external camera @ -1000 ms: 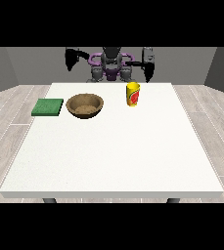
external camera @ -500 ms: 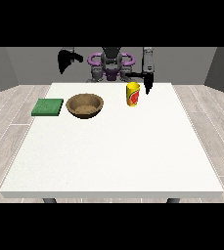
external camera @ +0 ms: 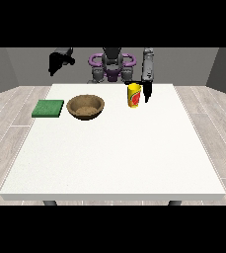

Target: Pick the cup and pour the ball into the bowl, then pick the bowl and place it on the pad

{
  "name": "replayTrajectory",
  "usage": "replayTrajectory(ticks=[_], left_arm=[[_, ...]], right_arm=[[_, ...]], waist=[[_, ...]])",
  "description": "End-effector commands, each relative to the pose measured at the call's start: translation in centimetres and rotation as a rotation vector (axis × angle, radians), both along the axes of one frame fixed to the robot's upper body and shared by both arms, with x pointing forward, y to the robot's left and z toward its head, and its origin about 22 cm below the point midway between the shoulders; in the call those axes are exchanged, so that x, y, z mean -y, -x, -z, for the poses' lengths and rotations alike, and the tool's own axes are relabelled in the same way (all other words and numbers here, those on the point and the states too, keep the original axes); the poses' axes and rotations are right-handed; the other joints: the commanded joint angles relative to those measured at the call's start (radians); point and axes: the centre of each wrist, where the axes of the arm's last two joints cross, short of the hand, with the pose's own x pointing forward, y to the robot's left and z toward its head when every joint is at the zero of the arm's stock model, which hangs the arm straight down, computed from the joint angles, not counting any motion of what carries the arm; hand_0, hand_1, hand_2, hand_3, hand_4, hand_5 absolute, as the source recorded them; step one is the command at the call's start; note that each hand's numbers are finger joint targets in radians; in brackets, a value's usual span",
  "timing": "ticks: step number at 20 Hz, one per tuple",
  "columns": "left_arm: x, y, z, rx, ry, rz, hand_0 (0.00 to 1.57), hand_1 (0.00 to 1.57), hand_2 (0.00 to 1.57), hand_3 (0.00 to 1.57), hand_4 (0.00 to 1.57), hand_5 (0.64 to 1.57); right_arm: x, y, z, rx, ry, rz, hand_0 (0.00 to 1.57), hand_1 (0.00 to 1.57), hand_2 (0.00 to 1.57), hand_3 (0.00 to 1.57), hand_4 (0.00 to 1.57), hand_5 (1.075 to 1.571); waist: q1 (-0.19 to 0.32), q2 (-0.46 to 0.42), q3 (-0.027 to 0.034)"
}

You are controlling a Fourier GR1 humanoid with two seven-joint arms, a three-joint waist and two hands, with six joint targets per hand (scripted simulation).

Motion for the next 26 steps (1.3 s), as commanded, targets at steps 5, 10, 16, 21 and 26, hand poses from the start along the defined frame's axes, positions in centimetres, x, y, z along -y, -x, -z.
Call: replayTrajectory(ticks=[5, 10, 16, 21, 26], left_arm=[[-0.1, -2.1, 0.4, 0.026, 0.007, -0.015, 0.0, 0.0, 0.0, 0.0, 0.0, 1.531], [1.6, -3.2, -0.1, -0.007, -0.001, -0.014, 0.0, 0.0, 0.0, 0.0, 0.0, 1.531], [-0.6, -0.7, 2.9, 0.101, -0.177, -0.078, 1.3, 1.3, 1.57, 1.57, 1.26, 1.243], [-1.9, 0.6, 4.5, 0.094, -0.169, -0.118, 1.33, 1.33, 1.57, 1.57, 1.29, 1.212], [2.9, -1.3, 2.0, 0.047, -0.229, -0.023, 1.35, 1.35, 1.57, 1.57, 1.31, 1.172]], right_arm=[[1.3, -0.6, 0.1, 0.007, 0.03, 0.001, 0.0, 0.0, 0.35, 0.56, 0.62, 1.568], [2.4, -1.0, 0.4, 0.028, 0.015, 0.009, 0.0, 0.0, 0.33, 0.49, 0.62, 1.568], [4.2, -1.1, -3.7, 0.048, 0.019, -0.01, 0.0, 0.0, 0.39, 0.67, 0.58, 1.57], [5.4, 0.6, -1.9, 0.038, 0.039, -0.044, 0.0, 0.0, 0.37, 0.65, 0.58, 1.57], [8.5, -0.3, 1.8, -0.065, -0.014, 0.081, 0.0, 0.0, 0.39, 0.66, 0.58, 1.569]], waist=[[-0.02, 0.031, -0.0002], [-0.023, 0.031, 0.0], [-0.052, 0.059, -0.0005], [-0.101, 0.047, -0.0005], [0.02, -0.06, 0.0005]])
